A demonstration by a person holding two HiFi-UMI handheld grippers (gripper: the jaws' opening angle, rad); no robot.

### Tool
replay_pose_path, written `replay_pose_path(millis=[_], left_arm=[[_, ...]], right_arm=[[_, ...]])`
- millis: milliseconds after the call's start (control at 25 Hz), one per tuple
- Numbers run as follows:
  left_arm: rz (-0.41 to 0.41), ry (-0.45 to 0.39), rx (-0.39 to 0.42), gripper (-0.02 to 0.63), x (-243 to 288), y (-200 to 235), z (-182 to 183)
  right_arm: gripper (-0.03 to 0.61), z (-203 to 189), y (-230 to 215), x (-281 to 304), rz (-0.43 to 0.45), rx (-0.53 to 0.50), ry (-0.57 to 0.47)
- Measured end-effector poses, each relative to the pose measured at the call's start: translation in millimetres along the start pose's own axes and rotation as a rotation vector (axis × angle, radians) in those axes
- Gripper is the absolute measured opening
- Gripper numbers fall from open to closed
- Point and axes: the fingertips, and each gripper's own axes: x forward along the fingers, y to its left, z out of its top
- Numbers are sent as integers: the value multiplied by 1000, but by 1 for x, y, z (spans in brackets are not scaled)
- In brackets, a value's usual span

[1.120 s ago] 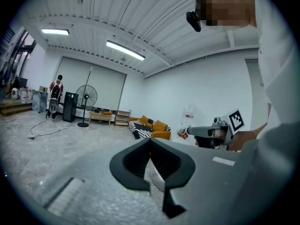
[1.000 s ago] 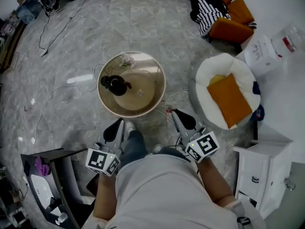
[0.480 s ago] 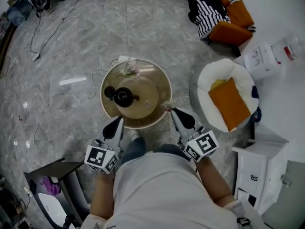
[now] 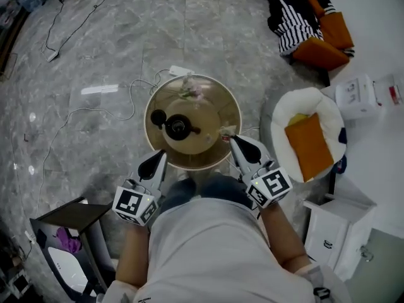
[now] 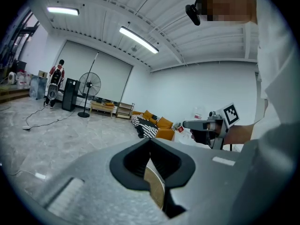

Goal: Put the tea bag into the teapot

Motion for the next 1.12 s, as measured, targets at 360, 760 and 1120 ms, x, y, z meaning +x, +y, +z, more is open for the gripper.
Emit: replay_pose_path(millis=[360, 760, 1120], left_arm=[[173, 1, -64, 6, -9, 24, -12], [447, 9, -194, 6, -25, 35, -45], [612, -1, -286, 6, -37, 40, -71]], right_arm=[[3, -9, -2, 65, 195, -27, 92], [3, -58, -1, 142, 446, -93, 271], [3, -120, 12, 198, 613, -213, 418]])
